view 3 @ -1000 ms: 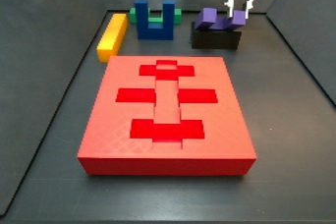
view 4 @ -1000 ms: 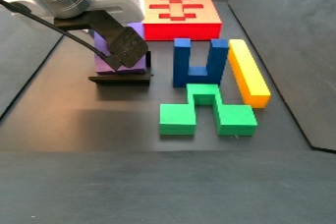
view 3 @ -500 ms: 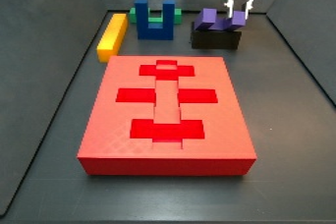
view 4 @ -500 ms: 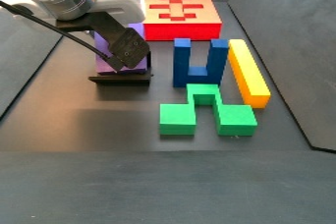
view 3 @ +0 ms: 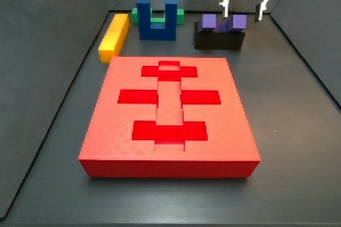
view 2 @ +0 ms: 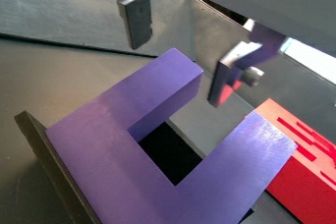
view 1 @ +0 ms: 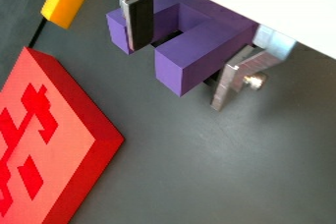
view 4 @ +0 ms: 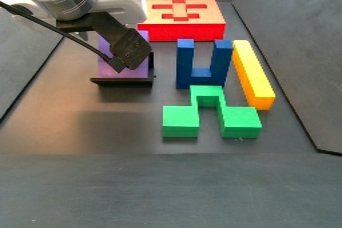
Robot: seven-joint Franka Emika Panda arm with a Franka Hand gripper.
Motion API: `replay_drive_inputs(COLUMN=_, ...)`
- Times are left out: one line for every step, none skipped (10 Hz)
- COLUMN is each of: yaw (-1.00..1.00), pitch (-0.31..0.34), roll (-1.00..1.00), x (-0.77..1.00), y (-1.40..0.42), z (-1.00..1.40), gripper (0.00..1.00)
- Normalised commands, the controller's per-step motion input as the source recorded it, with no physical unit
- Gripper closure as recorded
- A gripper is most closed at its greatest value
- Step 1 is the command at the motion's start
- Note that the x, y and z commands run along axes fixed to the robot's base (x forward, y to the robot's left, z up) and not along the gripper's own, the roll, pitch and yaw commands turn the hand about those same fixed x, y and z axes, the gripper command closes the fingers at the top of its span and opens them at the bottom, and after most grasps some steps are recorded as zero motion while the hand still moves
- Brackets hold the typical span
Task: Pick up the purple object. Move up. Place the purple object on the fixture. Regrasp the purple object. Move to above the board. Insert the purple object.
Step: Regrasp the purple object.
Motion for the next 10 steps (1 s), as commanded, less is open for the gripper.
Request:
replay_drive_inputs(yaw=0.00, pitch=0.000, roll=0.00, x=0.00, y=0.00, z=0.02, gripper=0.00)
replay_drive_inputs(yaw=-0.04, pitch=0.009, roll=-0.08, x=0.18, y=0.00, z=0.44, gripper=0.00)
replay_drive_inputs(yaw=0.00, pitch=0.000, roll=-0.03, x=0.08, y=0.00, z=0.52, gripper=0.00)
replay_drive_inputs(yaw=0.00, pitch=0.000, roll=0.52, x=0.00, y=-0.03, z=0.13, gripper=0.00)
replay_drive_inputs(yaw=0.00, pitch=0.000, roll=1.00, x=-0.07, y=-0.15, z=0.00, gripper=0.00)
replay_drive_inputs(yaw=0.00, pitch=0.014, roll=1.00, x=-0.12, y=-0.19, z=0.00, gripper=0.00)
replay_drive_inputs(yaw=0.00, pitch=0.023, roll=1.00, x=-0.07, y=-0.21, z=0.00, gripper=0.00)
replay_drive_inputs(yaw=0.00, pitch=0.020, roll=1.00, x=-0.05, y=-0.21, z=0.02, gripper=0.00)
replay_drive_inputs(yaw=0.00, pitch=0.009, roll=1.00, x=-0.06, y=-0.22, z=0.00, gripper=0.00)
replay_drive_inputs(yaw=0.00, pitch=0.000, roll=1.00, x=-0.07, y=-0.22, z=0.00, gripper=0.00)
